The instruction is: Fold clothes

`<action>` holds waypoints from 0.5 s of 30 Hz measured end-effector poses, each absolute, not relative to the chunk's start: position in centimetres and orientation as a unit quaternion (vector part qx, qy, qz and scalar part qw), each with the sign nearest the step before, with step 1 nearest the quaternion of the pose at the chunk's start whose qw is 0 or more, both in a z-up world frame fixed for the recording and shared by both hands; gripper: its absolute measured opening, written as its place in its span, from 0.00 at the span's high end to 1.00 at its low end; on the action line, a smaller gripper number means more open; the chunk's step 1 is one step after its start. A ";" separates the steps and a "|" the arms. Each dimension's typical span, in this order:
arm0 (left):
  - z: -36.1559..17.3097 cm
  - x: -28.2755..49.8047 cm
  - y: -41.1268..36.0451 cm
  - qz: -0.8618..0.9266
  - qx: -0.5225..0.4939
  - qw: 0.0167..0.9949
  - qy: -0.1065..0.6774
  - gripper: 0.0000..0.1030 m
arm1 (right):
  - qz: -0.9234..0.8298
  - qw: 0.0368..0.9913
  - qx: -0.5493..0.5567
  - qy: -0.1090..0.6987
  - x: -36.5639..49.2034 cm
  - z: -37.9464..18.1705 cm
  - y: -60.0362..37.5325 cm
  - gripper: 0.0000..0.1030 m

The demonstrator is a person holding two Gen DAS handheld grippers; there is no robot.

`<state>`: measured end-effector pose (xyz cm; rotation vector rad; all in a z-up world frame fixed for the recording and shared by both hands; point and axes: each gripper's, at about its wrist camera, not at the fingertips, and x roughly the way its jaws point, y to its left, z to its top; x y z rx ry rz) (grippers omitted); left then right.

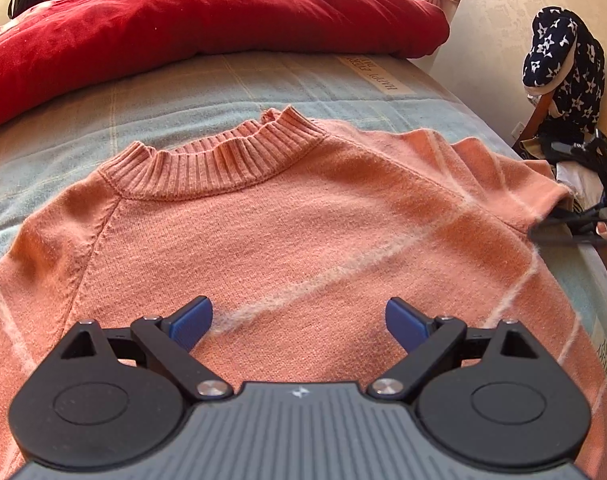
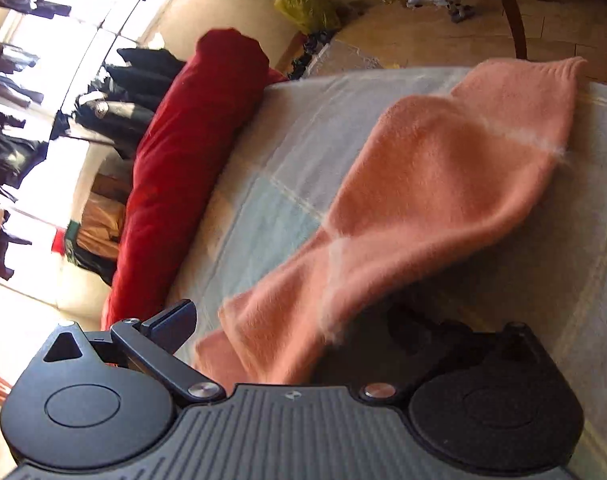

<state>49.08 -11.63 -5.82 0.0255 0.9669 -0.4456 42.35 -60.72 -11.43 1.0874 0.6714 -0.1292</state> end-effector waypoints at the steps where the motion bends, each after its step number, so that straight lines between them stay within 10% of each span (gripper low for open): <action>1: -5.6 49.0 -11.5 -0.212 0.016 0.862 0.459 0.10 | -0.056 0.799 0.499 0.332 41.7 -11.0 -60.1 0.00; 15: -5.3 48.0 -9.5 -0.192 0.012 0.863 0.466 0.10 | 0.136 0.819 0.347 0.435 46.7 -9.0 -45.0 0.00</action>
